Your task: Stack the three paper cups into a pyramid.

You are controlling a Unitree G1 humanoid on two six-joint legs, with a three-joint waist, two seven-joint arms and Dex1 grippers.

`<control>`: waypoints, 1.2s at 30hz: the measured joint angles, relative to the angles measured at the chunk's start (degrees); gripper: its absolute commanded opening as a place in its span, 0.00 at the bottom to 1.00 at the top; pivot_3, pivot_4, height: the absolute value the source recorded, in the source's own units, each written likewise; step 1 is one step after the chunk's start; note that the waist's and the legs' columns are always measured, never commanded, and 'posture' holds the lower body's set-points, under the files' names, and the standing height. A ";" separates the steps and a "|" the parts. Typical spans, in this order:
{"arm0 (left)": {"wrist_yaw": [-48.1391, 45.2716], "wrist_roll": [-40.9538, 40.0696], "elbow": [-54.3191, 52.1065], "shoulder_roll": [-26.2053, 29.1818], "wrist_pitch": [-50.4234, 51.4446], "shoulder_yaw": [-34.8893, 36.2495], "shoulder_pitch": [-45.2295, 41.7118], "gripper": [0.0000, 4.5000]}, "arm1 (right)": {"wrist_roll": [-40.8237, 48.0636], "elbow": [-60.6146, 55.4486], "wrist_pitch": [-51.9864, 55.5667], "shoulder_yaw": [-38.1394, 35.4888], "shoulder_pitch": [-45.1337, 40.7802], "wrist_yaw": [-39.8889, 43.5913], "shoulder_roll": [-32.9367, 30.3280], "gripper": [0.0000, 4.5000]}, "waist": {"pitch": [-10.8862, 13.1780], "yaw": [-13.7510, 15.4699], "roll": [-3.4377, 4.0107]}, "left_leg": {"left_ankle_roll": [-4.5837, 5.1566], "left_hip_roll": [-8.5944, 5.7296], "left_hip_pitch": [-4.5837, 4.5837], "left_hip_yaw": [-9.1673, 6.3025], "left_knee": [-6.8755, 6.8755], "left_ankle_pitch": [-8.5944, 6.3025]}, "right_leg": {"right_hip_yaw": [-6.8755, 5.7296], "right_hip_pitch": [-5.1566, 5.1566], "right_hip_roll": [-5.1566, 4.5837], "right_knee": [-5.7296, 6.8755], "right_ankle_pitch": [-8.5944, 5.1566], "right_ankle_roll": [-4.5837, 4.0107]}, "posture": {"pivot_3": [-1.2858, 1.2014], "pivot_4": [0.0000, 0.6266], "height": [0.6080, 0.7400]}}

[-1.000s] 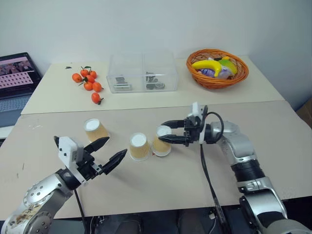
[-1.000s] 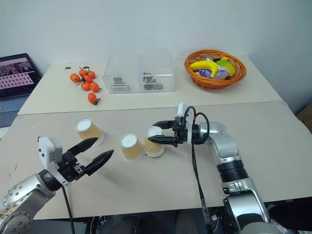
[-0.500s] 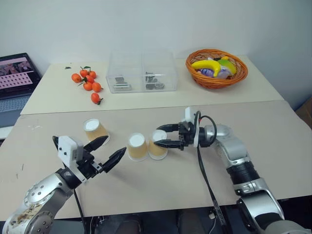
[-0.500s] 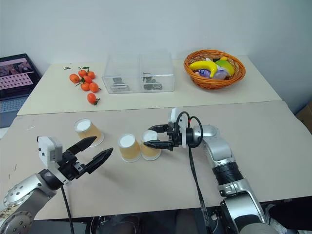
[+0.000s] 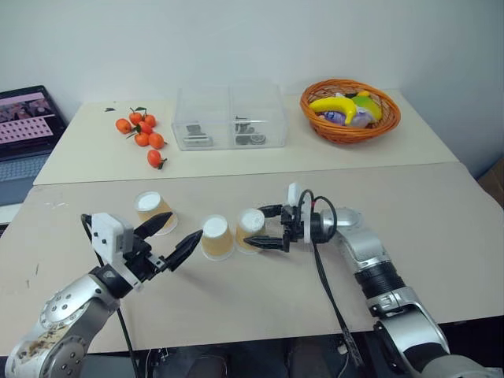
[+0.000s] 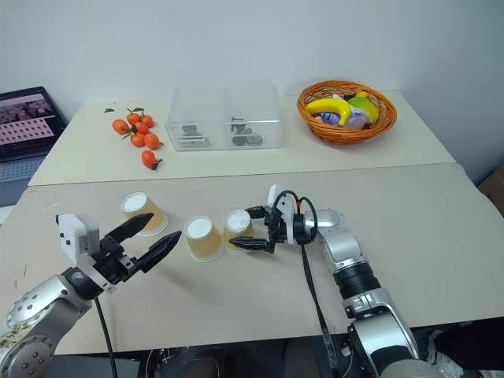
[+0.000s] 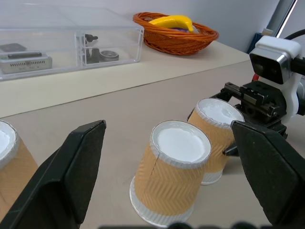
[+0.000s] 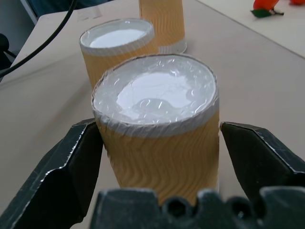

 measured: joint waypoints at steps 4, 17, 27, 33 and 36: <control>0.09 -0.27 0.05 -0.24 0.00 0.01 -0.03 1.00 | 4.81 -5.92 5.82 -1.85 0.66 4.06 -4.03 0.98 | 0.00 0.22 0.00 | 0.04 0.01 0.01 0.00 0.00 -0.03 | 0.00 0.01 0.00 0.00 0.00 0.00 | 0.52 0.24 0.99; 5.38 -7.37 2.95 -4.35 -0.10 9.79 4.76 1.00 | 10.26 -9.78 13.21 -5.04 2.20 5.28 -10.98 0.98 | 0.00 0.14 -0.01 | 0.05 0.03 0.02 0.03 0.00 -0.04 | 0.00 0.02 0.01 0.00 0.00 0.00 | 0.52 0.24 0.99; 0.82 -1.00 12.66 -6.54 -5.68 15.09 15.05 1.00 | 12.00 -7.85 12.81 -13.05 -0.03 4.53 -14.98 0.98 | 0.01 1.26 -0.02 | 0.12 0.07 0.02 0.10 0.02 -0.08 | -0.01 0.08 0.03 -0.01 -0.02 0.01 | 0.52 0.24 0.99; 0.52 3.00 16.89 -5.57 -6.39 13.38 9.13 1.00 | 15.71 -15.69 14.80 -13.94 2.39 5.31 -16.63 0.98 | 0.00 1.79 -0.04 | 0.12 0.07 0.01 0.11 0.04 -0.08 | -0.03 0.08 0.03 -0.02 -0.01 0.02 | 0.52 0.24 0.99; -0.05 4.33 18.50 -3.87 -6.38 12.44 5.81 1.00 | 16.21 -17.79 15.56 -14.28 4.11 4.62 -17.12 0.98 | -0.01 1.71 -0.04 | 0.12 0.08 0.01 0.11 0.03 -0.08 | -0.03 0.08 0.03 -0.01 -0.01 0.02 | 0.52 0.24 0.99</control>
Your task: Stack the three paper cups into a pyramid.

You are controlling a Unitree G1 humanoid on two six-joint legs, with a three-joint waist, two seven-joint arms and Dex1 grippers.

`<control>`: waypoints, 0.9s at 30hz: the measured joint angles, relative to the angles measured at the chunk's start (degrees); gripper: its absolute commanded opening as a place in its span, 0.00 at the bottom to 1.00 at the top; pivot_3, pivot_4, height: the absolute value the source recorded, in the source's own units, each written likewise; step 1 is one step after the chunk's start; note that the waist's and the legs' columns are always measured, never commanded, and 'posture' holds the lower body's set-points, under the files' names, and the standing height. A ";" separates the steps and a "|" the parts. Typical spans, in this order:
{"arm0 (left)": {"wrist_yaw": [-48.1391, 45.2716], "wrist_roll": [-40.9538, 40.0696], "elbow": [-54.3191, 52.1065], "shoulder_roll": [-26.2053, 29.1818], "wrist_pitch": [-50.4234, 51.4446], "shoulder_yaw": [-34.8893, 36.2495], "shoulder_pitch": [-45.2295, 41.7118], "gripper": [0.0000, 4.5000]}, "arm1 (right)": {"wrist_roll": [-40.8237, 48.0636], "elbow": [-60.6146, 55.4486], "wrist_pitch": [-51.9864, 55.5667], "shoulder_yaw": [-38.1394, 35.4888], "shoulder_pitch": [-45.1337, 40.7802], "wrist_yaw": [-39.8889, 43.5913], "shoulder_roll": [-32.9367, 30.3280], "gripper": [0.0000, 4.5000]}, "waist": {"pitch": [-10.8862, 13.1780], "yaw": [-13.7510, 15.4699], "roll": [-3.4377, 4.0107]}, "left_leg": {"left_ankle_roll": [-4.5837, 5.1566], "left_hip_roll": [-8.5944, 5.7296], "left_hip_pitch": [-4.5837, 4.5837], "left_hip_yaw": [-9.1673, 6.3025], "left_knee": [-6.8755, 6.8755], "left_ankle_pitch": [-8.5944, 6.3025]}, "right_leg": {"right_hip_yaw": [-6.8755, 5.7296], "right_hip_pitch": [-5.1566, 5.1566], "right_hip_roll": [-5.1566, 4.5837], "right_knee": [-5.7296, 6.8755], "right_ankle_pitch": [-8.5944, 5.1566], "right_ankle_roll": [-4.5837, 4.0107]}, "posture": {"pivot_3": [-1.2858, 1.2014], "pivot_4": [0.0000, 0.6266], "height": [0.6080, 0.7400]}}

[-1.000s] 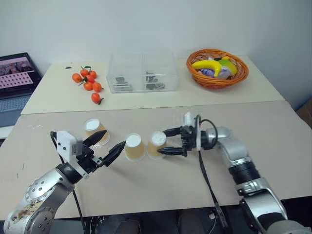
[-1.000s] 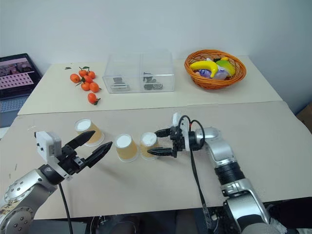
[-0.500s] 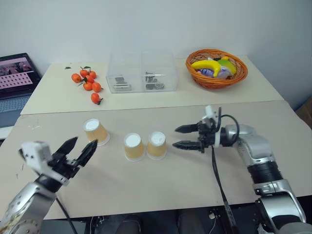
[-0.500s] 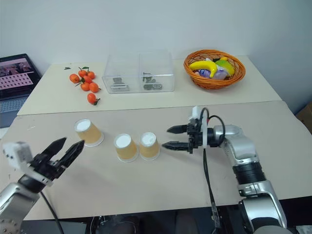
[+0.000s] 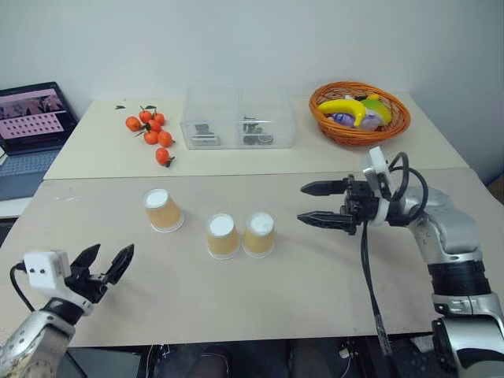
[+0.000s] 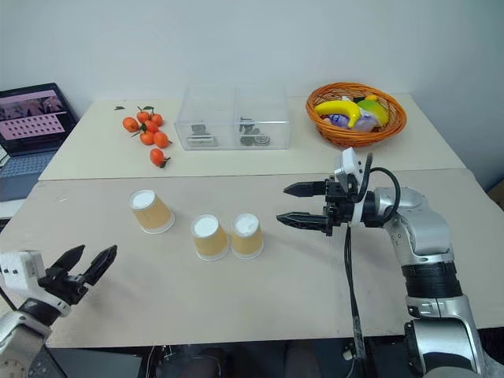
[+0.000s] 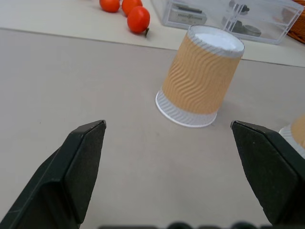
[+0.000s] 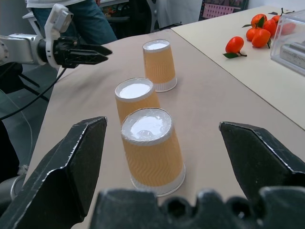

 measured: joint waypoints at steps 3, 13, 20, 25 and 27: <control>-0.68 0.91 2.44 1.25 0.21 -1.88 -3.83 1.00 | 0.80 -1.96 0.20 -0.17 1.81 -1.50 -0.04 0.98 | 0.00 -0.12 0.00 | 0.00 0.00 0.00 0.00 0.00 0.00 | 0.00 -0.03 0.00 0.01 0.00 0.00 | 0.52 0.24 0.99; -3.90 6.44 11.66 4.49 0.15 -8.31 -14.23 1.00 | 1.81 -6.50 1.17 -1.09 4.01 -4.93 -0.18 0.98 | 0.00 -0.13 0.00 | -0.01 0.00 -0.01 0.01 0.00 0.00 | 0.00 -0.04 0.01 0.01 0.01 0.00 | 0.52 0.24 0.99; -4.84 10.25 16.95 4.88 -0.10 -12.05 -22.67 1.00 | 3.46 -8.92 1.83 -1.68 5.18 -6.91 -0.56 0.98 | 0.00 -0.15 0.00 | -0.01 0.00 -0.01 0.01 0.01 0.01 | 0.00 -0.04 0.00 0.01 0.02 0.01 | 0.52 0.24 0.99; -4.68 11.35 17.23 3.73 -0.05 -15.02 -27.02 1.00 | 3.79 -9.56 2.20 -1.71 5.36 -8.09 -0.70 0.98 | 0.00 -0.21 -0.01 | -0.02 0.00 -0.01 0.01 0.01 0.01 | 0.00 -0.04 0.00 0.00 0.03 0.02 | 0.52 0.24 0.99; -4.70 11.42 17.56 3.31 -0.06 -15.54 -28.03 1.00 | 3.80 -9.87 2.21 -1.71 5.42 -8.34 -0.76 0.98 | 0.00 -0.26 -0.01 | -0.02 0.00 -0.01 0.01 0.01 0.01 | 0.01 -0.05 0.00 0.00 0.03 0.02 | 0.52 0.24 0.99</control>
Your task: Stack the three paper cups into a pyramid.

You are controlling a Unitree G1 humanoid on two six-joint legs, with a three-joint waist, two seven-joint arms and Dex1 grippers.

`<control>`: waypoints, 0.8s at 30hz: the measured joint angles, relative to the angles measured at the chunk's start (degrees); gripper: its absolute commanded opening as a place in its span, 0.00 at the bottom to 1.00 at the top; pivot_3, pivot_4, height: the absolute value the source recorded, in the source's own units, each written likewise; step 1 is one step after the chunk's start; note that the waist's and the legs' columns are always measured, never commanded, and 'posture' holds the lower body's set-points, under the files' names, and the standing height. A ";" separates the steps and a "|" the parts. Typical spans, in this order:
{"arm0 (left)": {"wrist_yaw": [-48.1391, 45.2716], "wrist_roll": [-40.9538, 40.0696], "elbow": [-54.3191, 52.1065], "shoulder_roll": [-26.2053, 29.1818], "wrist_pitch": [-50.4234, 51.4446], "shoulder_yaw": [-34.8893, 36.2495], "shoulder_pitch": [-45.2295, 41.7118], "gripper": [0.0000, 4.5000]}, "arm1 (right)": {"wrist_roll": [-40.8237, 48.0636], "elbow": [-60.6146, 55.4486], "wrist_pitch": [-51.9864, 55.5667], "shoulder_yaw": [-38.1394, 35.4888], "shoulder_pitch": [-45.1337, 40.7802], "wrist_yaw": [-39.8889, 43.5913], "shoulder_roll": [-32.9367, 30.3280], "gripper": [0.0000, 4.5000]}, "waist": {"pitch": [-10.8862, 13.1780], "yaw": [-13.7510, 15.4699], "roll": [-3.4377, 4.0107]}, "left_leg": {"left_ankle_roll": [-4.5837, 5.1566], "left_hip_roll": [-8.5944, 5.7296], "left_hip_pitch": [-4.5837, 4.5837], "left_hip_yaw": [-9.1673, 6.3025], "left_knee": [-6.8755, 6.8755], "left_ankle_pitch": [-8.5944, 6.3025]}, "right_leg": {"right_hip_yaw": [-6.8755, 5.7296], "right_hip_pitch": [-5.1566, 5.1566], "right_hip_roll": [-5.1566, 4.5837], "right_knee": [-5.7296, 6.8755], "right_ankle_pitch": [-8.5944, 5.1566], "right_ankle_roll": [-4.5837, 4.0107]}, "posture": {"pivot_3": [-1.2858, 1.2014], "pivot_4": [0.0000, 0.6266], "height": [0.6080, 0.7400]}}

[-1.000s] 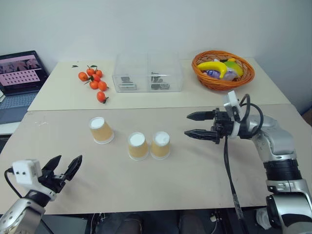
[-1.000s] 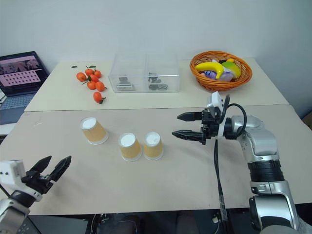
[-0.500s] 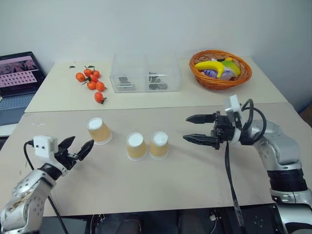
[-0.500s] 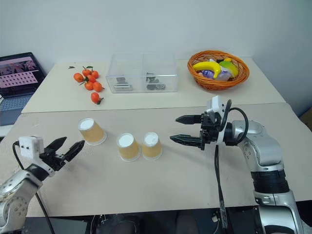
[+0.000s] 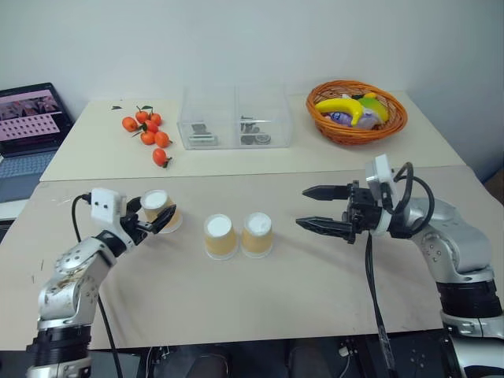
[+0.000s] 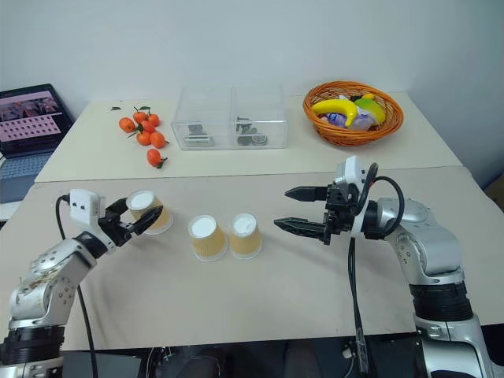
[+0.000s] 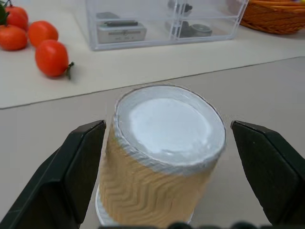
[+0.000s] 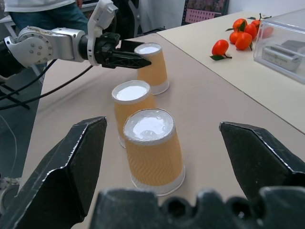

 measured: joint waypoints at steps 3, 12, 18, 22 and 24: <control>-0.20 0.78 1.48 -0.13 -0.30 -0.57 -0.64 0.88 | 0.00 -0.26 0.00 0.00 0.18 -0.45 -0.44 1.00 | 0.00 -0.05 0.00 | 0.00 0.00 0.01 0.00 0.00 0.00 | 0.00 0.00 0.00 0.00 0.00 0.00 | 0.52 0.24 0.99; -0.38 2.95 3.89 -1.12 -2.26 -1.44 -1.90 0.56 | -0.01 -0.28 -0.01 0.00 0.22 -1.18 -0.56 1.00 | 0.00 0.12 0.00 | -0.01 -0.01 0.00 0.00 0.03 0.00 | 0.00 0.01 0.00 0.01 0.01 0.01 | 0.52 0.24 0.99; -2.44 4.25 3.62 -0.78 -1.80 -4.01 -5.30 0.56 | -0.04 -0.26 -0.02 0.13 0.19 -1.17 -0.56 1.00 | 0.00 0.24 -0.01 | -0.01 -0.01 -0.02 0.00 0.06 0.01 | 0.00 0.02 0.00 0.02 0.02 0.02 | 0.52 0.24 0.99; -7.52 2.24 2.04 1.76 2.07 -6.32 -11.88 0.56 | -0.17 -0.12 -0.03 0.20 0.15 -1.15 -0.64 1.00 | 0.03 0.19 -0.05 | -0.02 -0.02 -0.08 0.00 0.07 0.01 | -0.01 -0.01 0.00 -0.01 0.03 0.04 | 0.52 0.24 0.99; -9.66 0.41 1.08 3.45 4.74 -6.66 -15.58 0.56 | -0.27 -0.11 -0.05 0.22 0.13 -1.18 -0.65 1.00 | 0.03 0.14 -0.06 | -0.01 -0.03 -0.08 0.00 0.07 0.01 | -0.01 -0.01 0.00 0.00 0.04 0.06 | 0.52 0.24 0.99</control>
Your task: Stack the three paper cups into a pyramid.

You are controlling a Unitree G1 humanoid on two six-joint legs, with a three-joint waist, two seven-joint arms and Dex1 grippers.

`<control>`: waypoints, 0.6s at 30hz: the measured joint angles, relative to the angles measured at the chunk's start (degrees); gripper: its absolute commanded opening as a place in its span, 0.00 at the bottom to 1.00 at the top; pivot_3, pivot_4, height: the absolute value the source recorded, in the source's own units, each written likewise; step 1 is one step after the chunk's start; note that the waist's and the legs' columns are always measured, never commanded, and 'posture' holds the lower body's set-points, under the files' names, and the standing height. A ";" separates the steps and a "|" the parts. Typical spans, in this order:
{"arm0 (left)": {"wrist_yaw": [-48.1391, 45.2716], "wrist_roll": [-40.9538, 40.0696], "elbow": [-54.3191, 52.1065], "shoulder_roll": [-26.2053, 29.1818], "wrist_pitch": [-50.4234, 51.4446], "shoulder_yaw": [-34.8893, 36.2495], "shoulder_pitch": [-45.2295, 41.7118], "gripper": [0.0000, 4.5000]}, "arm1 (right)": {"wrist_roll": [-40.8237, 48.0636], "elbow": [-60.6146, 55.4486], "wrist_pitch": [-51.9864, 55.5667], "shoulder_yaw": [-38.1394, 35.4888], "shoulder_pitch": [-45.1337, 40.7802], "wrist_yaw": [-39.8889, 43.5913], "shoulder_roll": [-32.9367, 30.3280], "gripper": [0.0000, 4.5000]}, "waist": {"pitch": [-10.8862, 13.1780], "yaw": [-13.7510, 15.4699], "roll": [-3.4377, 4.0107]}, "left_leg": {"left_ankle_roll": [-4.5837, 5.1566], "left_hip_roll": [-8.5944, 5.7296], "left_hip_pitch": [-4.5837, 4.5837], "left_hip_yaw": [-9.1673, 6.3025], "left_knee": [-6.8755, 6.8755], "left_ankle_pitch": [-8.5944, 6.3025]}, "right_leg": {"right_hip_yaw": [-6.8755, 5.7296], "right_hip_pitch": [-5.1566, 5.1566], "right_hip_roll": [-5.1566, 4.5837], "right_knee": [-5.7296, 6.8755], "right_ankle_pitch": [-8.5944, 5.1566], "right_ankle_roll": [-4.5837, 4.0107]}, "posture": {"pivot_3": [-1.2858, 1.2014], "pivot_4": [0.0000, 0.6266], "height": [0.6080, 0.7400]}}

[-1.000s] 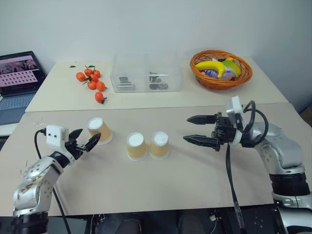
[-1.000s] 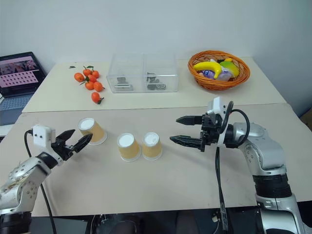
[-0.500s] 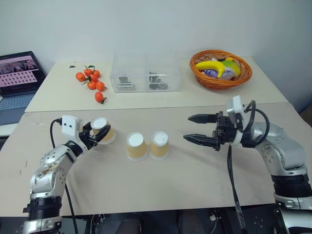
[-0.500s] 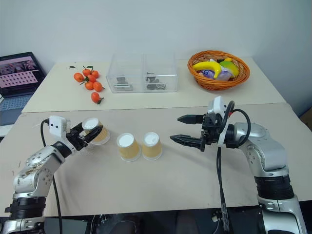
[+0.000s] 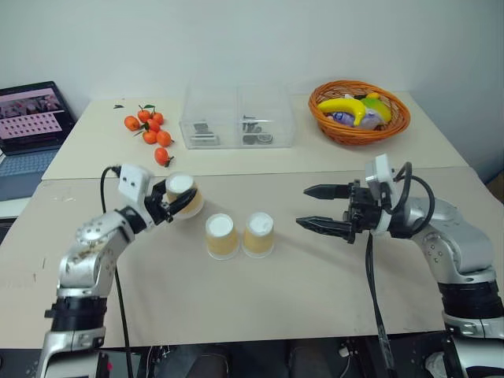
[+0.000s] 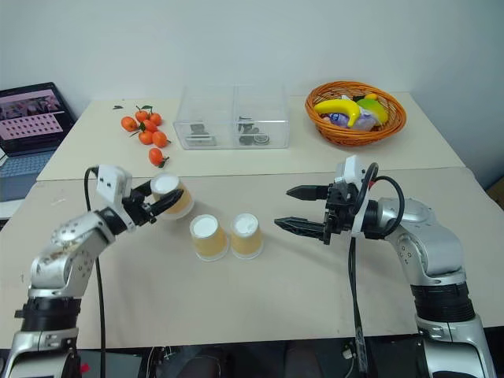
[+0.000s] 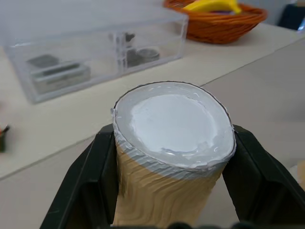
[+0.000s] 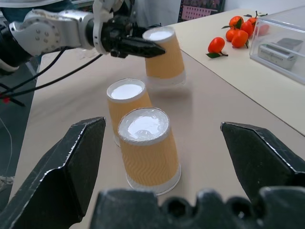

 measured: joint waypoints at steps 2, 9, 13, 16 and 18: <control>-2.80 -2.89 -1.77 1.85 3.54 -0.14 -2.57 0.56 | -0.03 0.00 0.00 -0.01 0.03 -0.09 -0.23 1.00 | 0.00 -0.34 0.00 | 0.01 0.00 -0.01 0.00 0.00 0.00 | 0.01 -0.01 0.00 0.02 0.00 0.01 | 0.52 0.24 0.99; -10.67 -15.62 -8.12 6.47 16.39 -0.30 -11.80 0.56 | 0.02 -0.47 0.00 -0.12 1.43 -1.08 -0.50 1.00 | 0.01 -0.54 -0.02 | 0.02 -0.01 0.00 0.00 0.01 -0.01 | 0.02 0.00 0.00 0.01 0.01 0.03 | 0.52 0.24 0.99; -13.51 -21.37 -11.68 8.16 21.39 -0.35 -12.82 0.56 | 0.04 -0.87 0.00 -0.24 1.86 -1.46 -1.02 1.00 | 0.01 -0.94 -0.01 | 0.02 0.00 0.03 0.00 0.00 -0.01 | 0.03 -0.01 0.01 0.02 0.01 0.03 | 0.52 0.24 0.99; -14.78 -22.69 -13.26 8.79 22.71 -0.97 -12.24 0.56 | 0.13 -1.47 0.00 -0.31 2.35 -1.71 -1.02 1.00 | 0.01 -1.01 -0.01 | 0.02 0.00 0.03 0.00 0.01 -0.01 | 0.03 0.00 0.01 0.01 0.01 0.03 | 0.52 0.24 0.99; -15.48 -21.58 -13.86 9.56 22.57 -2.59 -10.30 0.56 | 0.16 -1.56 0.00 -0.42 2.60 -1.99 -1.04 1.00 | 0.01 -1.14 -0.01 | 0.01 0.00 0.05 0.00 0.01 -0.01 | 0.04 0.00 0.01 0.01 0.00 0.03 | 0.52 0.24 0.99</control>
